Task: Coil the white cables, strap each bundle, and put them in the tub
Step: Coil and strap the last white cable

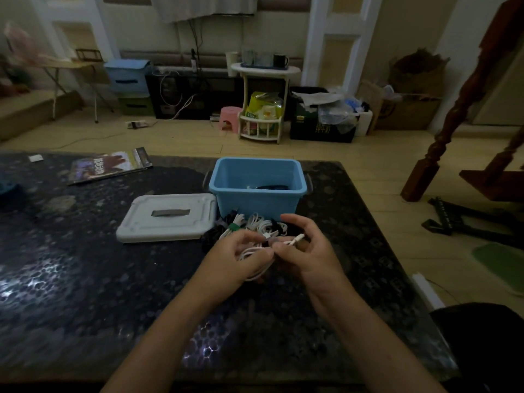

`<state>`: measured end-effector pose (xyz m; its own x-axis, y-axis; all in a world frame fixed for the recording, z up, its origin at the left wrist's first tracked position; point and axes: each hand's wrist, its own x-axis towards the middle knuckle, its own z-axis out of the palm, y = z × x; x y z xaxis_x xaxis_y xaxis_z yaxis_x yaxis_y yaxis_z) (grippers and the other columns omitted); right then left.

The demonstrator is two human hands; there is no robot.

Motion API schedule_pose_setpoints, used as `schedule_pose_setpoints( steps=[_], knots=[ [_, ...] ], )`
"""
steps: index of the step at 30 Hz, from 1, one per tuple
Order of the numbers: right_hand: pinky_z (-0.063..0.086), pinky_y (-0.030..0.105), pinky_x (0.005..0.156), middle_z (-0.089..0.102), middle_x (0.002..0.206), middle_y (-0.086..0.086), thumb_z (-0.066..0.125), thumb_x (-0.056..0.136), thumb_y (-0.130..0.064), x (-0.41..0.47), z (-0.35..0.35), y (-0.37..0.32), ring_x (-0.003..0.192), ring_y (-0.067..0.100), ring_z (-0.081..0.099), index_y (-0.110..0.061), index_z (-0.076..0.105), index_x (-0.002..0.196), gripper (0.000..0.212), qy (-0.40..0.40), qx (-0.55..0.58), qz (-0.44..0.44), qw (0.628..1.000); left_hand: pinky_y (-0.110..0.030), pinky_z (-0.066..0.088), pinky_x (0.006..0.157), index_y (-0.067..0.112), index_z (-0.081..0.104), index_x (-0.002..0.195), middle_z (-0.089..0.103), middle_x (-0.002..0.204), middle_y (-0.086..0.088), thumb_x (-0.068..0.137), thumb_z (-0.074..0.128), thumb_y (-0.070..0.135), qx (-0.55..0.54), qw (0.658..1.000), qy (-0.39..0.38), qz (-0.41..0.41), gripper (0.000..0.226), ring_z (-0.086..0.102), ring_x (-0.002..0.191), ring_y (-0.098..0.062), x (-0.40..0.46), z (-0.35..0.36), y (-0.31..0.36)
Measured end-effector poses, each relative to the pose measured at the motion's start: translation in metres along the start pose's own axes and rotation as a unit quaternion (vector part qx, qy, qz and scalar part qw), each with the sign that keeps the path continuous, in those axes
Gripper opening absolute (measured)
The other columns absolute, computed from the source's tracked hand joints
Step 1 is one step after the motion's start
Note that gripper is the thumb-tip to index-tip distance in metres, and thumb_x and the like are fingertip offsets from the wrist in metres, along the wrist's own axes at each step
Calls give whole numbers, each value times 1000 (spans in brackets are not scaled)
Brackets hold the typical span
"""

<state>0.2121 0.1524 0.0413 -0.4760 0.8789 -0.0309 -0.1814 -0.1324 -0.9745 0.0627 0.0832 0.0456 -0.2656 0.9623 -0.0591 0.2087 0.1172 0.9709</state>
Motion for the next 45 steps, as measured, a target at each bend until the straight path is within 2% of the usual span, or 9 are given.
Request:
schedule_pose_setpoints(
  steps=[5,13,20,24,28,31,37,42,45],
  knots=[
    [57,30,72,71,91,12,67,85,12,7,3,10,84,21,70,-24,62,115,48,3,-28,-19,999,-34,60,63,4,73,102,74,79,-15,94,65,13,-6,999,-50,-7,14,73,69,-29,-3,-3,1],
    [60,34,78,71,113,16,71,90,-6,7,12,20,93,24,74,-25,56,127,45,-16,60,135,989,-12,50,67,28,78,95,74,81,16,84,77,20,182,973,85,115,14,68,76,4,-8,-11,-7],
    [59,35,78,69,118,20,68,84,8,11,17,21,98,28,73,-24,62,126,53,-24,122,150,981,-10,47,71,32,72,93,71,85,19,85,77,21,224,955,86,175,14,65,83,5,-15,-15,-9],
    [61,37,78,66,119,17,65,85,13,18,13,14,97,28,71,-23,53,131,60,23,141,108,984,-23,55,80,39,59,107,72,98,10,84,78,37,106,993,40,42,30,68,90,-4,-6,-41,-17],
    [59,37,83,61,123,16,77,80,4,29,-4,12,105,26,68,-32,44,135,74,101,21,49,993,-37,55,84,26,63,104,69,93,4,90,69,38,168,969,158,-90,19,67,92,-16,1,-76,-54],
    [56,39,86,60,121,18,80,76,3,29,-2,18,99,24,67,-32,46,131,74,106,-21,59,992,-32,51,81,17,61,109,67,95,2,90,68,39,245,942,155,-169,30,65,91,-17,-1,-83,-81],
    [59,32,76,65,112,12,77,79,8,26,11,37,98,20,68,-29,46,134,73,60,-47,71,995,-27,50,85,12,65,120,71,108,-5,92,68,33,211,950,123,-196,36,65,96,-17,9,-69,-109],
    [61,35,77,70,110,8,76,81,4,29,9,43,95,17,71,-31,43,141,76,64,-86,73,992,-32,50,88,26,66,116,67,104,-2,87,68,37,289,935,196,-53,31,62,100,-21,16,-63,-96],
    [58,30,74,71,107,6,76,83,0,26,7,43,94,15,71,-32,43,140,72,62,-120,65,989,-27,42,92,34,65,120,57,110,5,85,70,39,401,905,114,87,36,47,105,-16,16,-51,-82]
  ],
)
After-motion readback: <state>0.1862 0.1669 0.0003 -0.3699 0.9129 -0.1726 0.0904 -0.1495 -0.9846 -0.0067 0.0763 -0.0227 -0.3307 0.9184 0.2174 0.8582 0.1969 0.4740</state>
